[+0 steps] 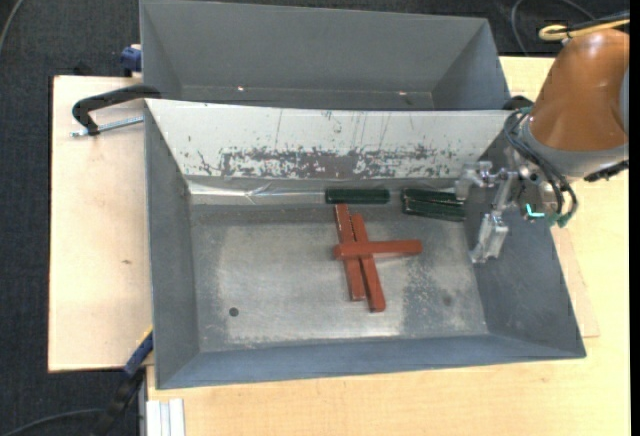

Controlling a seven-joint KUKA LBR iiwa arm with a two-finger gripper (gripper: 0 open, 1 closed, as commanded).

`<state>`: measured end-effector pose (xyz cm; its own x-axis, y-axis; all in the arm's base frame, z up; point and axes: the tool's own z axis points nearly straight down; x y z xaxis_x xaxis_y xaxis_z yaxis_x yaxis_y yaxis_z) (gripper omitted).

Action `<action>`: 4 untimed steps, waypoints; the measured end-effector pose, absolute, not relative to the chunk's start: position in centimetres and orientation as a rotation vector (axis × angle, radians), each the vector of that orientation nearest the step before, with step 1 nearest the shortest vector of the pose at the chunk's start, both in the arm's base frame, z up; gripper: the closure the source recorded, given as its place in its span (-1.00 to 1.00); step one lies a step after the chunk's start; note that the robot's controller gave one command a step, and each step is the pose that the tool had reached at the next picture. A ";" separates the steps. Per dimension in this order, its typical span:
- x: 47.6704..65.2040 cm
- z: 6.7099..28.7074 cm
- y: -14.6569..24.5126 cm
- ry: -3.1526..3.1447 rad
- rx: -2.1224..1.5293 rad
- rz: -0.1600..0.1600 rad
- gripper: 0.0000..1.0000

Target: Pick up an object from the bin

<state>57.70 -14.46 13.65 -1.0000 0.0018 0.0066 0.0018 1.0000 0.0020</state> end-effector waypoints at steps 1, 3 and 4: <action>57.0 7.3 -10.0 -3.135 0.046 -0.007 -1.00; 57.7 7.2 -4.4 -3.140 0.110 -0.001 1.00; 57.7 7.2 -4.4 -3.140 0.110 -0.001 -1.00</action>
Offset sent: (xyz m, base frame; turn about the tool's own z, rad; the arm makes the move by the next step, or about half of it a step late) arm -0.0064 0.0408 -0.0600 -0.0273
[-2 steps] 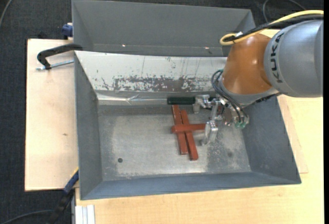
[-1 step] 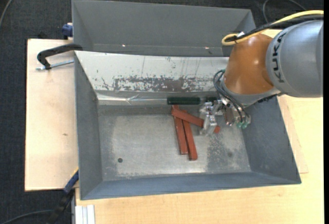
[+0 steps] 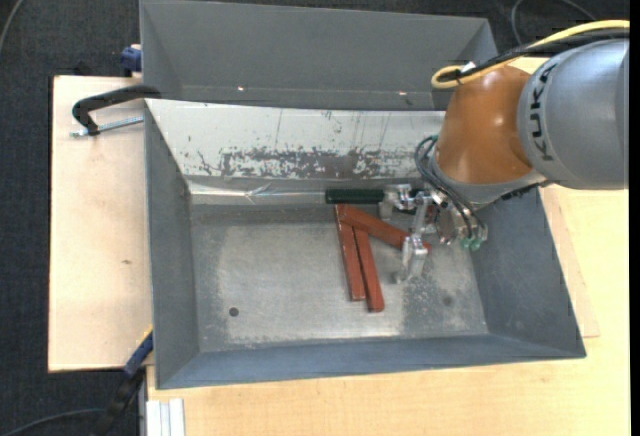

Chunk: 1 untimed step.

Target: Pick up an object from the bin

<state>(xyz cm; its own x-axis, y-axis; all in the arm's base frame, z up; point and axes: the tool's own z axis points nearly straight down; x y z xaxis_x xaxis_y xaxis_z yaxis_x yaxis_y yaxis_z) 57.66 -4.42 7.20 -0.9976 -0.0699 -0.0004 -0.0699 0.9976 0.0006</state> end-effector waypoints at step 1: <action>57.7 7.2 -4.4 3.139 -0.110 0.001 1.00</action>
Offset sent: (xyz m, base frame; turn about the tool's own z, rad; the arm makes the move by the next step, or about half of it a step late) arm 0.0000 0.0000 0.0000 0.0000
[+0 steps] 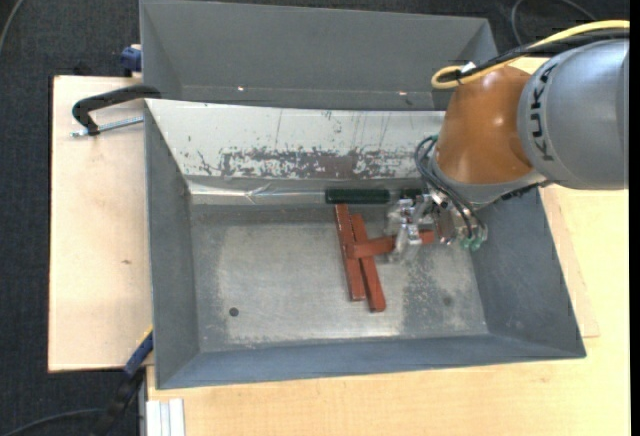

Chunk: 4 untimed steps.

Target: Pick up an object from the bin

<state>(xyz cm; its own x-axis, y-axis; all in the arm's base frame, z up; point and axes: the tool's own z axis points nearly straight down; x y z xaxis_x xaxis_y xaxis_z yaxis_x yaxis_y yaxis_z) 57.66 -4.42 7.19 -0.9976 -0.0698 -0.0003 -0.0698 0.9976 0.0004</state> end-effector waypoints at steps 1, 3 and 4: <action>58.9 23.2 -6.3 3.122 -0.132 -0.004 1.00; 55.3 17.4 -3.1 3.108 -0.451 0.001 -1.00; 52.2 7.6 4.1 3.131 -0.316 0.008 -1.00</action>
Offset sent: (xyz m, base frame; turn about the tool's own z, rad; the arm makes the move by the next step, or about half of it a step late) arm 0.0094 -0.0185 0.1534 -0.0159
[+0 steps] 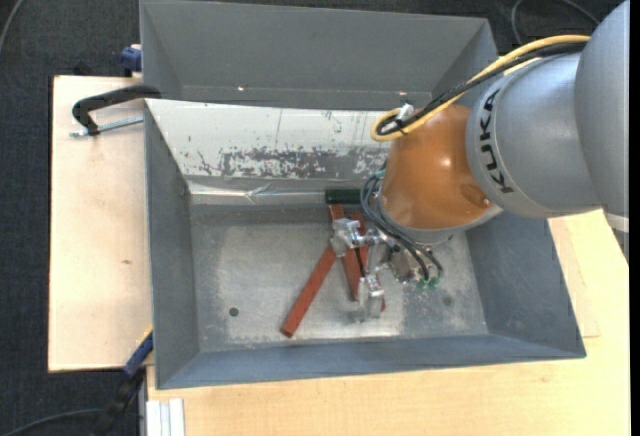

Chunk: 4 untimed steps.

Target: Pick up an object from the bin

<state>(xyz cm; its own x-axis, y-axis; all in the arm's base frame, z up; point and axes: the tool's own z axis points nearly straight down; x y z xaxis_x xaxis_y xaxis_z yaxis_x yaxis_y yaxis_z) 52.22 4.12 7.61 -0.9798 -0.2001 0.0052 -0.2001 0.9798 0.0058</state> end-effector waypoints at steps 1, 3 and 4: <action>54.1 7.1 10.9 -3.119 0.446 -0.007 -1.00; 55.5 8.0 16.5 -2.633 1.731 -0.001 -1.00; 50.1 11.8 17.3 -2.643 1.700 -0.004 -1.00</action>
Offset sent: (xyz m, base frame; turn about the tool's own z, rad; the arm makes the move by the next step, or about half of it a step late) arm 0.0169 0.0622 -0.0061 -0.0763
